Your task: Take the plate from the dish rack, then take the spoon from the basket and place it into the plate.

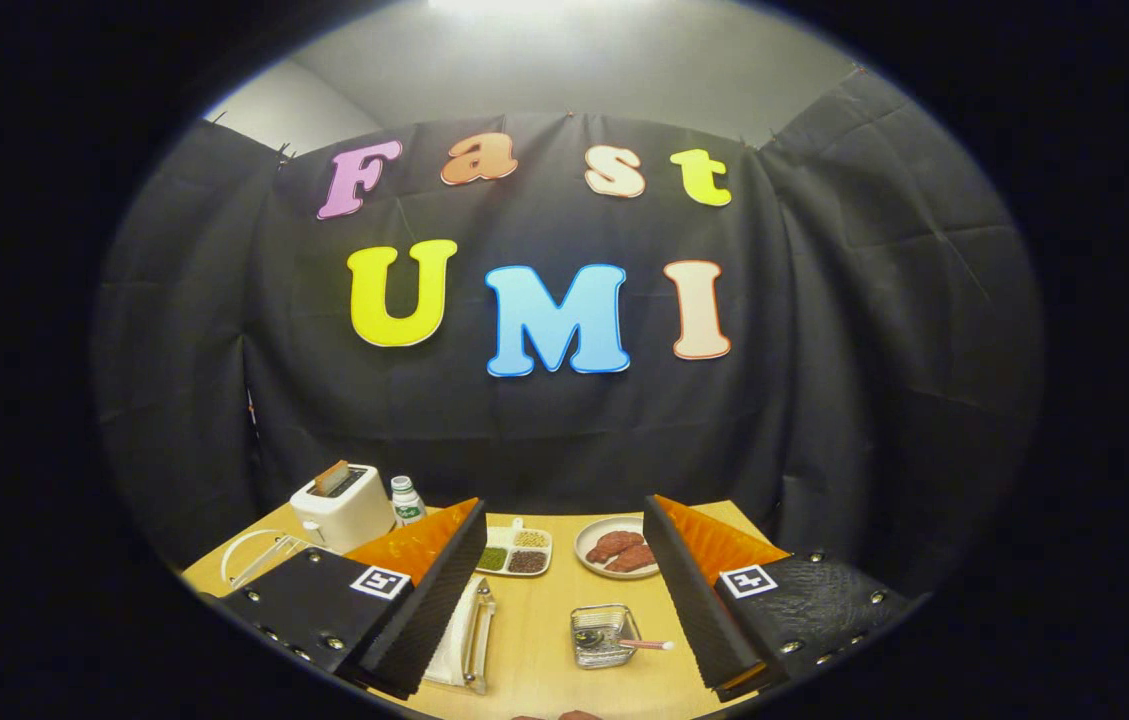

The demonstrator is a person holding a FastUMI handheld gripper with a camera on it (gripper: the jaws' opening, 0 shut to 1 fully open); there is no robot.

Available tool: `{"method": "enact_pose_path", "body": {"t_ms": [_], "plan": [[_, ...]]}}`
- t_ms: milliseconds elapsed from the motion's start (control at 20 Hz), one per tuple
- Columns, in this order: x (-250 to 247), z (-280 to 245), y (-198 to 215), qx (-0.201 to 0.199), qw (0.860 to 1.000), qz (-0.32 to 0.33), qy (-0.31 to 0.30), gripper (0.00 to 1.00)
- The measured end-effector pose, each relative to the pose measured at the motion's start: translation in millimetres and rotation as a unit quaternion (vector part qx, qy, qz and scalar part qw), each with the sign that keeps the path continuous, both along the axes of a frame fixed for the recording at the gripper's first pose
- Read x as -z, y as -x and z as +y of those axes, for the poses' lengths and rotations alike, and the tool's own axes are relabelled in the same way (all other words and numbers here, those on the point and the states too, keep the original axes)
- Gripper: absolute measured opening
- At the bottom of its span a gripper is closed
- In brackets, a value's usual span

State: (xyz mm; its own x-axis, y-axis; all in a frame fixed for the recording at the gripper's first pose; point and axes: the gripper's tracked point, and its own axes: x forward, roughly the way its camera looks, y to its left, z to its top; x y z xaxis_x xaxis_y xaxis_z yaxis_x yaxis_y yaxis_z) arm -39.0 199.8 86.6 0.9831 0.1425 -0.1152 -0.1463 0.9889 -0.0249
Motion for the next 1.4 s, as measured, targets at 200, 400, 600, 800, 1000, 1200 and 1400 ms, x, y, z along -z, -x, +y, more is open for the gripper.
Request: {"method": "enact_pose_path", "body": {"t_ms": [200, 400, 600, 800, 1000, 1200, 1400], "plan": [[19.2, 30.9, -11.3, -0.026, 0.997, 0.077, -0.005, 0.97], [43.5, 53.7, -19.6, -0.031, 0.989, 0.143, -0.008, 0.97], [73.3, 81.1, -22.7, -0.051, 0.973, 0.223, -0.019, 0.97], [96.6, 111.7, -22.1, -0.073, 0.949, 0.303, -0.043, 0.97], [123.3, 133.4, -24.9, -0.073, 0.927, 0.366, -0.033, 0.97], [151.0, 151.8, -32.9, -0.061, 0.914, 0.400, -0.015, 0.97], [180.9, 162.8, -39.1, -0.048, 0.906, 0.420, 0.011, 0.98]]}}
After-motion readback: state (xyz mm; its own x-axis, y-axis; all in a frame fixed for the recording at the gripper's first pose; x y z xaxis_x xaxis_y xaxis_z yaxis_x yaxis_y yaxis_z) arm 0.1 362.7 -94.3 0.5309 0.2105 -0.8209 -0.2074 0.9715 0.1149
